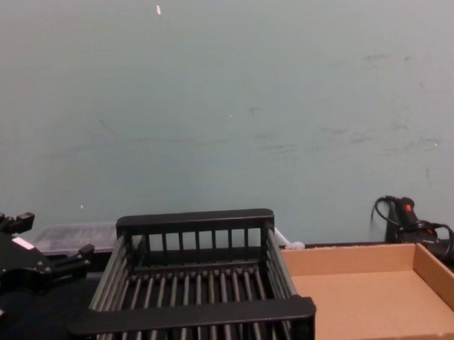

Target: Pick up the white tape and place it into the black box , Pick up the silver tape and place it into the brown box.

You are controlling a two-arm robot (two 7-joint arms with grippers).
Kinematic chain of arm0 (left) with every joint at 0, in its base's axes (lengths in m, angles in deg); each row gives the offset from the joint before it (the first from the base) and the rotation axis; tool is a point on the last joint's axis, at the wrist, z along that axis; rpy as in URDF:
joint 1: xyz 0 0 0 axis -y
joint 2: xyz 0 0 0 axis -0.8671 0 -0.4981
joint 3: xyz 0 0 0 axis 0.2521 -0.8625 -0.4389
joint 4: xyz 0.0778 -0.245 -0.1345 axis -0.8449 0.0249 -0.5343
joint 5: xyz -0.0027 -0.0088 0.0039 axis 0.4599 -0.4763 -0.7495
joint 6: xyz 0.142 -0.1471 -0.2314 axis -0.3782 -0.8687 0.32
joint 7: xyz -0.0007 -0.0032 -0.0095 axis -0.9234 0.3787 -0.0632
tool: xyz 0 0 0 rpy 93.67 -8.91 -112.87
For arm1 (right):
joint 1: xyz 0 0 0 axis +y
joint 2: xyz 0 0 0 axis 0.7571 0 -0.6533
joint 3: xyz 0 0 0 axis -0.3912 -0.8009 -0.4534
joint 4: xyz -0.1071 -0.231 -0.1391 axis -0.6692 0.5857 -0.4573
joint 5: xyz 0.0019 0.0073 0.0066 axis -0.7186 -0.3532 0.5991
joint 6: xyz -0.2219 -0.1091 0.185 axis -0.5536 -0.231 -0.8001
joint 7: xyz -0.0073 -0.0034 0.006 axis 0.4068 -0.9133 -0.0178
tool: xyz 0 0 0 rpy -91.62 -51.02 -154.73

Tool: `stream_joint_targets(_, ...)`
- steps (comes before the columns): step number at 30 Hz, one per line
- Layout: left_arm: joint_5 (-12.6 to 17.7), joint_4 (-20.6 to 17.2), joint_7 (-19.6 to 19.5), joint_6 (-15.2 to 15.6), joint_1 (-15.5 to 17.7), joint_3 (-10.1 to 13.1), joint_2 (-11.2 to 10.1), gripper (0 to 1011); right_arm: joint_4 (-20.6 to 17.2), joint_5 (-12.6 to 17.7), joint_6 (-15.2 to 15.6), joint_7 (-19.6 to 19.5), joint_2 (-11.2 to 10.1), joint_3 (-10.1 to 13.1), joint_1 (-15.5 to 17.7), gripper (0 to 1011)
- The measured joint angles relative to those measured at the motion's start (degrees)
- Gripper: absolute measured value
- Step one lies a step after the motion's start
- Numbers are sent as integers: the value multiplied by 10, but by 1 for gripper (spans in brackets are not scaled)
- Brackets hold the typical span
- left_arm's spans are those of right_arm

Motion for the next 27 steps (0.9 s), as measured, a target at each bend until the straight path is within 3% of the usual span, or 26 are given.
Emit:
stream_joint_targets(14,0,0,0,0,0,0,0,1002,21,-9,65,27,13,-16,-15,1002)
stream_joint_targets(27,0,0,0,0,0,0,0,1001,40,-20,86,46,34,-21,-28,1003)
